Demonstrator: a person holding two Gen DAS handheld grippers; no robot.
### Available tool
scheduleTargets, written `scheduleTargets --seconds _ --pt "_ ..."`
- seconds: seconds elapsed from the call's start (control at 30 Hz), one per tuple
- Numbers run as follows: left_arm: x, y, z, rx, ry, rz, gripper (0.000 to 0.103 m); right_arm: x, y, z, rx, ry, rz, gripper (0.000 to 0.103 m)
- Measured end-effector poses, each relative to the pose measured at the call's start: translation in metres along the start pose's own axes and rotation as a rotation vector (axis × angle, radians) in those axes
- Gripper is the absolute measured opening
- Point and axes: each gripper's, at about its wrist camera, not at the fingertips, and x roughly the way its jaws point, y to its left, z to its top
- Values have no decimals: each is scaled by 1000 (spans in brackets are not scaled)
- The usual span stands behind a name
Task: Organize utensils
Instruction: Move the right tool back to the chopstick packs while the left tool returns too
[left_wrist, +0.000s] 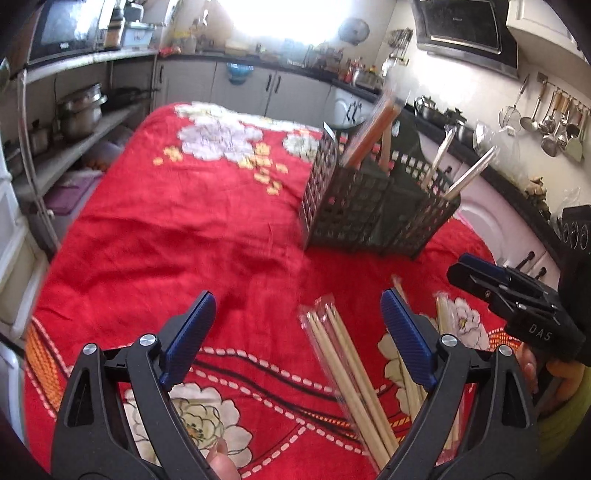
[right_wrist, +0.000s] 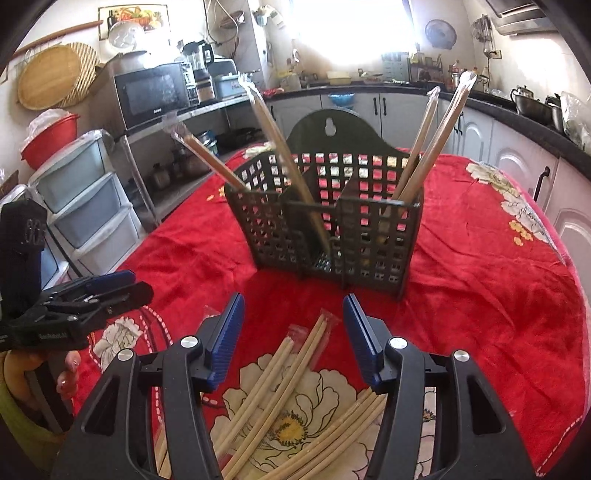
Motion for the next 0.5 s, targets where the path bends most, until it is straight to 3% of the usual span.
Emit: scheduleTargets --seconds 0.2,0.27,0.37,0.5 --pt "19 8 -12 -29 88 -49 81 11 -2 -10 10 53 0 53" --pt "23 8 -14 -36 107 -68 65 14 -4 -13 17 68 -2 53" --pt "30 7 -17 -51 141 -96 50 19 -6 -17 24 95 -2 53" --pt "40 7 -20 -68 188 -124 38 25 -9 -20 33 123 2 53"
